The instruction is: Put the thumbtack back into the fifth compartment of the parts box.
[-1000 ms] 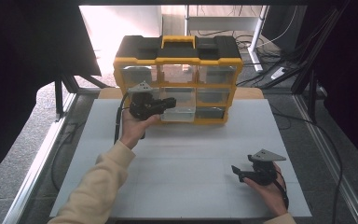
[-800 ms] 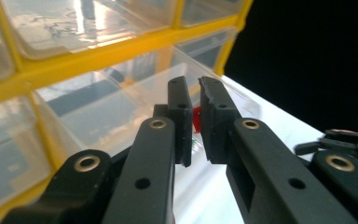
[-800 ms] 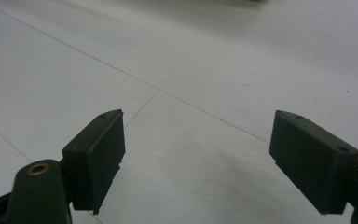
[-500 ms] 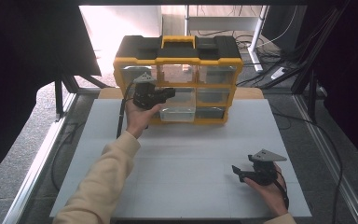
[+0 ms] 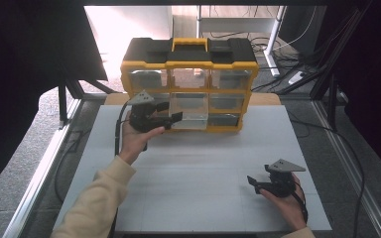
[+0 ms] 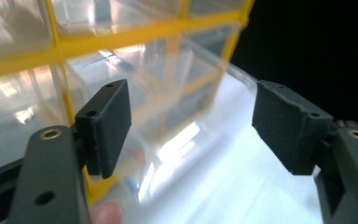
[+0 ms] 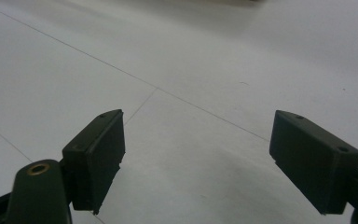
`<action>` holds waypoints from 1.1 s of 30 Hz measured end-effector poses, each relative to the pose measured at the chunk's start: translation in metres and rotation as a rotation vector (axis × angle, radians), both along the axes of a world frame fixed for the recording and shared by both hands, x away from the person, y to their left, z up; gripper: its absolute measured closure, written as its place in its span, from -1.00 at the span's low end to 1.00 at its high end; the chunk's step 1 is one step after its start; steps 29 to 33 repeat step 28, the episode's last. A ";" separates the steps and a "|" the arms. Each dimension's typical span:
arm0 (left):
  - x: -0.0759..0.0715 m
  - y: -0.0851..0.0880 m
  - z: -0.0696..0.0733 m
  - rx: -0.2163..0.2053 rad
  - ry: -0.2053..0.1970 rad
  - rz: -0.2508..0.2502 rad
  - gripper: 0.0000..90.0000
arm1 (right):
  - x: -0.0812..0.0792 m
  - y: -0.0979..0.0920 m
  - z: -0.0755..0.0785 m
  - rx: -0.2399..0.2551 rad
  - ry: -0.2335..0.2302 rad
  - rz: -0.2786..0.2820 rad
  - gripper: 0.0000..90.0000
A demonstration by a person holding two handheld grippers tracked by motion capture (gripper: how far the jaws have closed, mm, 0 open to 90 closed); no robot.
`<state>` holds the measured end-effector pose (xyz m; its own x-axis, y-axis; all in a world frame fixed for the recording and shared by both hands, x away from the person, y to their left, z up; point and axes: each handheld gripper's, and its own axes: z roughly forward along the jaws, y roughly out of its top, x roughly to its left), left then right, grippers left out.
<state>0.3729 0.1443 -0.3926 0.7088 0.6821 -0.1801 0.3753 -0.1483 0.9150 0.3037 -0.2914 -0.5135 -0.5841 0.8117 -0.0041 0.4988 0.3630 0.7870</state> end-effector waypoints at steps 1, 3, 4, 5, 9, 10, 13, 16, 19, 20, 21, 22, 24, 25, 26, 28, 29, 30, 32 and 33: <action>-0.006 0.003 -0.004 0.005 0.000 -0.010 -0.42 | 0.000 0.000 0.000 0.000 -0.001 0.001 -0.59; -0.018 0.009 -0.013 0.012 0.007 -0.023 -0.44 | 0.000 0.000 0.000 0.000 -0.002 0.001 -0.59; -0.023 0.011 -0.017 0.019 0.013 -0.023 -0.46 | -0.001 0.000 0.000 0.001 -0.001 0.000 -0.59; -0.028 0.015 -0.021 0.024 0.015 -0.021 -0.47 | 0.000 0.000 0.000 0.001 -0.002 0.001 -0.59; -0.048 0.029 -0.039 0.027 0.031 -0.011 -0.48 | 0.000 0.000 0.000 0.000 -0.003 0.000 -0.59; -0.053 0.033 -0.043 0.028 0.031 -0.006 -0.49 | 0.000 0.000 0.000 0.000 -0.003 0.000 -0.59; -0.067 0.043 -0.058 0.067 0.036 0.021 -0.50 | 0.001 0.000 0.000 -0.001 -0.002 0.002 -0.59; -0.079 0.053 -0.072 0.081 0.052 0.054 -0.52 | 0.001 0.001 0.000 -0.003 -0.007 0.004 -0.59; -0.089 0.060 -0.084 0.092 0.067 0.072 -0.53 | 0.001 0.001 0.000 -0.001 -0.013 0.009 -0.59; -0.091 0.061 -0.086 0.096 0.064 0.075 -0.53 | 0.000 0.001 0.001 0.000 -0.017 0.010 -0.58; -0.093 0.062 -0.087 0.104 0.063 0.077 -0.53 | 0.000 0.001 0.001 0.001 -0.020 0.011 -0.58; -0.096 0.063 -0.089 0.112 0.061 0.085 -0.53 | 0.000 0.001 0.001 0.003 -0.022 0.014 -0.58; -0.099 0.064 -0.091 0.113 0.066 0.088 -0.53 | 0.001 0.001 0.001 -0.002 -0.027 0.010 -0.58; -0.099 0.063 -0.092 0.124 0.067 0.088 -0.54 | 0.001 0.001 0.001 0.001 -0.027 0.011 -0.58; -0.100 0.063 -0.093 0.134 0.065 0.090 -0.54 | 0.002 0.000 0.001 0.004 -0.028 0.008 -0.58; -0.100 0.063 -0.094 0.130 0.071 0.086 -0.54 | 0.002 0.000 0.001 0.011 -0.030 0.010 -0.58; -0.100 0.063 -0.094 0.130 0.071 0.086 -0.54 | 0.002 0.000 0.001 0.011 -0.030 0.010 -0.58; -0.100 0.063 -0.094 0.130 0.071 0.086 -0.54 | 0.002 0.000 0.001 0.011 -0.030 0.010 -0.58; -0.100 0.063 -0.094 0.130 0.071 0.086 -0.54 | 0.002 0.000 0.001 0.011 -0.030 0.010 -0.58; -0.100 0.063 -0.094 0.130 0.071 0.086 -0.54 | 0.002 0.000 0.001 0.011 -0.030 0.010 -0.58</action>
